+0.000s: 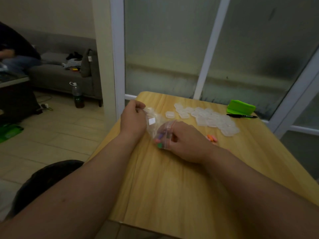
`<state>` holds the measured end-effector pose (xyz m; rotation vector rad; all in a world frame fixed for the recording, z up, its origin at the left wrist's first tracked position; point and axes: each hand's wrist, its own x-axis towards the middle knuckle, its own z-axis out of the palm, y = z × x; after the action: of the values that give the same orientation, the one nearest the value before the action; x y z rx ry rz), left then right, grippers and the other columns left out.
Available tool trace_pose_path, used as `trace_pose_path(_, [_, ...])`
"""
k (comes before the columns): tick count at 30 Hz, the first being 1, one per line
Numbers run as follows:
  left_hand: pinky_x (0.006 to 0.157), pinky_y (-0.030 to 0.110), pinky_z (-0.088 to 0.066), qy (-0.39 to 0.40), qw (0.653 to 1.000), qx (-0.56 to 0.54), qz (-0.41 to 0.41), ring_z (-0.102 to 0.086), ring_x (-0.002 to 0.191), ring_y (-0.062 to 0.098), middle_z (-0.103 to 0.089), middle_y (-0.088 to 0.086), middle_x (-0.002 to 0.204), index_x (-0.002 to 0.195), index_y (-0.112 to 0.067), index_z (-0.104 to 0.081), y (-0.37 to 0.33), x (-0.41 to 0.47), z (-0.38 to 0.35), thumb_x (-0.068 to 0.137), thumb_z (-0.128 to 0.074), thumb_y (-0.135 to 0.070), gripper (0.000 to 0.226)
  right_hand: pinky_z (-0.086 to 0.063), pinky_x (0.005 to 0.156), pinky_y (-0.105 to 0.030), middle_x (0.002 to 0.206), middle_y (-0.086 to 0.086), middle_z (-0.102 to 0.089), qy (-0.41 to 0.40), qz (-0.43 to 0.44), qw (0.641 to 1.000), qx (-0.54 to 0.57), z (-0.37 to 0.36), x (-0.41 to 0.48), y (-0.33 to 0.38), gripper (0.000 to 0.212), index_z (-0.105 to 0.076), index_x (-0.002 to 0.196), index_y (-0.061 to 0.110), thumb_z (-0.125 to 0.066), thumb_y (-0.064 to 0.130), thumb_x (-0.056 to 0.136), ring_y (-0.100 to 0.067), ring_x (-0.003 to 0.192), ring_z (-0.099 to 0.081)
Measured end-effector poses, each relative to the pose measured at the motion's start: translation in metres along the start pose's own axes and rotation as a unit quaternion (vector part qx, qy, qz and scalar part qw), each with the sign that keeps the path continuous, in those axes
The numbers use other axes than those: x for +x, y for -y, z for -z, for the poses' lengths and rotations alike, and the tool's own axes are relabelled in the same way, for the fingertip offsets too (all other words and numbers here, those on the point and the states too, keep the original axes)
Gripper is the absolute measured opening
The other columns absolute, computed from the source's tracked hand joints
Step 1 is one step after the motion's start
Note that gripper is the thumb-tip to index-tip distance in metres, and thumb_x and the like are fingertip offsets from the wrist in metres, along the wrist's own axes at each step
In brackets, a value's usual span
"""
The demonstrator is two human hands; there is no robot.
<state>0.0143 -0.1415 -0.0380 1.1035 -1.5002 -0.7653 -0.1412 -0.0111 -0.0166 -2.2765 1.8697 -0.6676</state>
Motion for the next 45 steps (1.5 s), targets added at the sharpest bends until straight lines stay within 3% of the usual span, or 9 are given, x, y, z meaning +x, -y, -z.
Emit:
trace_pose_path(2, [0.075, 0.017, -0.045, 0.002, 1.0, 0.001, -0.005, -0.06, 0.098, 0.012, -0.065, -0.002, 0.107, 0.107, -0.016, -0.065, 0.0, 0.0, 0.0, 0.099, -0.047, -0.001, 0.024, -0.053, 0.096, -0.047, 0.12, 0.021, -0.064, 0.021, 0.018, 0.999, -0.036, 0.001, 0.001, 0.004, 0.04, -0.067, 0.118, 0.045, -0.055, 0.072, 0.092, -0.004, 0.112, -0.058])
trace_pose_path(6, [0.084, 0.028, -0.05, -0.003, 1.0, -0.003, -0.002, -0.062, 0.1, 0.015, -0.066, -0.002, 0.107, 0.107, -0.016, -0.065, 0.0, 0.0, 0.0, 0.099, -0.048, -0.001, 0.023, -0.054, 0.091, -0.048, 0.107, 0.018, -0.062, 0.025, 0.029, 0.999, -0.022, 0.003, 0.001, 0.006, 0.022, -0.066, 0.107, 0.038, -0.062, 0.057, 0.096, -0.006, 0.101, -0.059])
trace_pose_path(12, [0.09, 0.035, -0.054, -0.004, 1.0, 0.003, -0.002, -0.064, 0.101, 0.018, -0.067, -0.002, 0.107, 0.106, -0.016, -0.065, 0.002, 0.0, -0.001, 0.098, -0.047, -0.002, 0.024, -0.04, 0.11, -0.052, 0.147, 0.017, -0.054, 0.089, 0.048, 0.991, -0.082, 0.001, -0.003, 0.007, 0.042, -0.054, 0.143, 0.052, -0.04, 0.064, 0.106, -0.01, 0.138, -0.044])
trace_pose_path(19, [0.087, 0.035, -0.055, 0.005, 1.0, 0.01, 0.004, -0.065, 0.1, 0.019, -0.067, -0.001, 0.106, 0.106, -0.017, -0.065, 0.001, -0.001, -0.001, 0.098, -0.048, -0.003, 0.023, -0.049, 0.095, -0.049, 0.109, 0.02, -0.058, 0.021, 0.056, 0.995, -0.078, -0.002, -0.01, 0.011, 0.011, -0.065, 0.106, 0.039, -0.059, 0.047, 0.099, -0.003, 0.109, -0.051])
trace_pose_path(24, [0.087, 0.032, -0.054, 0.005, 1.0, 0.007, 0.006, -0.065, 0.1, 0.017, -0.066, -0.003, 0.107, 0.104, -0.018, -0.064, -0.001, -0.002, 0.0, 0.099, -0.048, -0.002, 0.023, -0.04, 0.1, -0.042, 0.129, 0.021, -0.06, 0.044, 0.063, 0.993, -0.092, -0.002, -0.014, 0.011, 0.027, -0.067, 0.125, 0.046, -0.059, 0.053, 0.1, -0.003, 0.127, -0.047])
trace_pose_path(27, [0.085, 0.03, -0.051, 0.004, 1.0, 0.018, 0.005, -0.064, 0.101, 0.018, -0.065, -0.003, 0.108, 0.105, -0.017, -0.064, -0.001, -0.002, 0.0, 0.099, -0.047, -0.002, 0.023, -0.051, 0.097, -0.043, 0.118, 0.02, -0.064, 0.016, 0.073, 0.995, -0.059, -0.001, -0.015, 0.008, 0.007, -0.068, 0.104, 0.043, -0.064, 0.041, 0.098, -0.003, 0.113, -0.056])
trace_pose_path(32, [0.083, 0.029, -0.048, -0.006, 1.0, 0.029, 0.002, -0.062, 0.102, 0.018, -0.066, -0.002, 0.109, 0.106, -0.015, -0.065, 0.0, -0.001, -0.001, 0.099, -0.046, -0.002, 0.024, -0.054, 0.082, -0.038, 0.106, 0.009, -0.061, -0.07, 0.03, 0.996, -0.054, 0.004, -0.025, 0.005, 0.008, -0.063, 0.108, 0.026, -0.062, 0.025, 0.1, -0.009, 0.092, -0.056])
trace_pose_path(40, [0.076, 0.025, -0.047, -0.01, 1.0, 0.026, 0.003, -0.062, 0.099, 0.017, -0.067, 0.0, 0.108, 0.106, -0.017, -0.065, 0.0, -0.001, -0.001, 0.1, -0.048, -0.004, 0.023, -0.046, 0.096, -0.04, 0.121, 0.015, -0.056, -0.017, 0.014, 0.988, -0.152, 0.001, -0.024, -0.002, 0.032, -0.064, 0.129, 0.036, -0.05, 0.045, 0.101, -0.008, 0.105, -0.048])
trace_pose_path(45, [0.077, 0.025, -0.045, -0.026, 0.999, 0.02, 0.014, -0.061, 0.099, 0.016, -0.066, -0.001, 0.109, 0.108, -0.014, -0.065, 0.0, -0.003, 0.0, 0.101, -0.045, -0.003, 0.025, -0.047, 0.094, -0.042, 0.113, 0.01, -0.061, -0.048, 0.01, 0.993, -0.111, 0.002, -0.022, -0.001, 0.023, -0.067, 0.117, 0.03, -0.054, 0.026, 0.098, -0.012, 0.104, -0.052])
